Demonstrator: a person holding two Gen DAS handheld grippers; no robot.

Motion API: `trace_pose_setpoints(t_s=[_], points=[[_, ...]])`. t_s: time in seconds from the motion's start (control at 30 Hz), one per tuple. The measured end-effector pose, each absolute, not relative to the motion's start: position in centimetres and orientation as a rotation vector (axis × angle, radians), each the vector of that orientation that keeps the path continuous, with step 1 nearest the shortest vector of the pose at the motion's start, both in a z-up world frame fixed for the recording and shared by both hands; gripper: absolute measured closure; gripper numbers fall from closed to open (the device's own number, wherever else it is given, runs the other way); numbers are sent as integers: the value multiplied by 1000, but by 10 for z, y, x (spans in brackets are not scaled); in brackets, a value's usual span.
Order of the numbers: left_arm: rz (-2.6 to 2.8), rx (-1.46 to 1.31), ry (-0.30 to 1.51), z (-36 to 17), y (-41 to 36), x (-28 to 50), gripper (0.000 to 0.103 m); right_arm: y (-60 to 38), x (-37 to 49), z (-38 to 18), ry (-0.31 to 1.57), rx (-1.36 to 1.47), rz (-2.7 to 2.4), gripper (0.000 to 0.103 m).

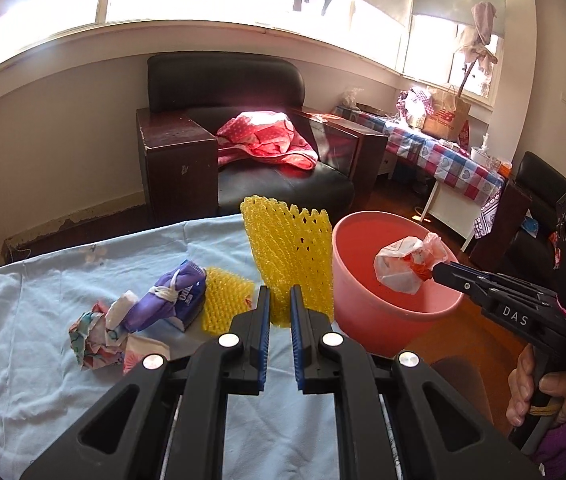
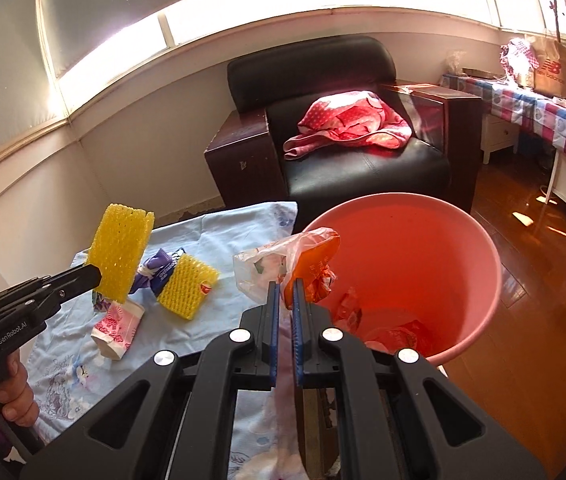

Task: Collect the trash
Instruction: 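Carry both held items over the pink bucket and open both grippers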

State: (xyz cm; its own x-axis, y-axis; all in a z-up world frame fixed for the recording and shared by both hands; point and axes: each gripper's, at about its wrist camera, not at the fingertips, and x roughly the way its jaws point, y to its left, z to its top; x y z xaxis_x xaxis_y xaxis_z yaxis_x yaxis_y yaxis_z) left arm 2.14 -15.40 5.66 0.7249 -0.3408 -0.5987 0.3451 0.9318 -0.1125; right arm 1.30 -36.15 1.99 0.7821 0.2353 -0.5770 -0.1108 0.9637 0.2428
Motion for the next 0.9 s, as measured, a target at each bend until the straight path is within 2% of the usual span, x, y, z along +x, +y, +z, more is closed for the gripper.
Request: trace_pose_setpoints(t_s=[0.43, 0.9], points=[[-491, 123, 698, 40, -249, 44, 94, -420, 10, 1, 650, 238, 69, 96], [-528, 180, 790, 6, -298, 68, 94, -438, 19, -16, 684, 271, 54, 96]])
